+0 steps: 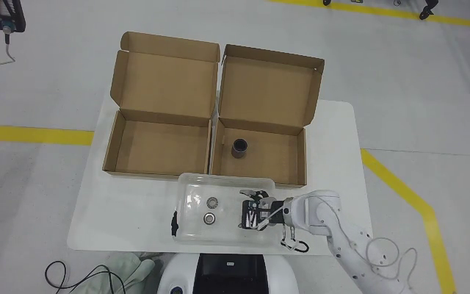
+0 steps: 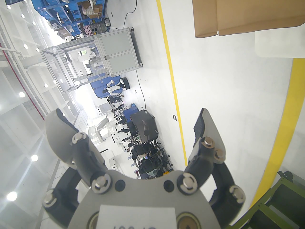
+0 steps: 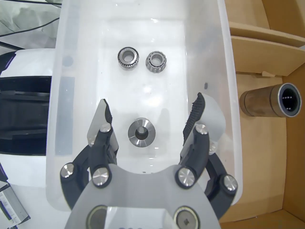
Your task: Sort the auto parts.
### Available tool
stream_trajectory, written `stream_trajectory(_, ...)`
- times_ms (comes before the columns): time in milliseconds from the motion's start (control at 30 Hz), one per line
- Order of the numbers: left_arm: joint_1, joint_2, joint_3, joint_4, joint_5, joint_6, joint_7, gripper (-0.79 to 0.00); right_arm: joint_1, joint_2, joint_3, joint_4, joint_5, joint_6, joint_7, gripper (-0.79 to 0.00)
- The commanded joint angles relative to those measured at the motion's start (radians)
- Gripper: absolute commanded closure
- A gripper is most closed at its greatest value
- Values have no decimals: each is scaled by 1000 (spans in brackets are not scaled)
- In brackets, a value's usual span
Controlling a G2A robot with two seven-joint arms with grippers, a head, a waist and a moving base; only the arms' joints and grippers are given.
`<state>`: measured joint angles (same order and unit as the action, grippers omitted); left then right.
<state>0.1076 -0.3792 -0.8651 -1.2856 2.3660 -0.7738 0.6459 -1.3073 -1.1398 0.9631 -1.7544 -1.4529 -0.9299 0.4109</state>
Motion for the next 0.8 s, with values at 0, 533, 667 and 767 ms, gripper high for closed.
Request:
stream_trajectory(0, 0, 0, 0, 0, 0, 0, 0, -785, 0, 0, -7, -1, 4, 9, 43, -662)
stream_trajectory(533, 0, 0, 0, 0, 0, 0, 0, -785, 45, -9, -96, -12, 26, 62, 282, -628)
stream_trajectory(667, 0, 0, 0, 0, 0, 0, 0, -785, 63, -14, -123, -6, 36, 69, 327, -613)
stream_trajectory(767, 0, 0, 0, 0, 0, 0, 0, -785, 76, -18, -140, 3, 43, 83, 361, -600)
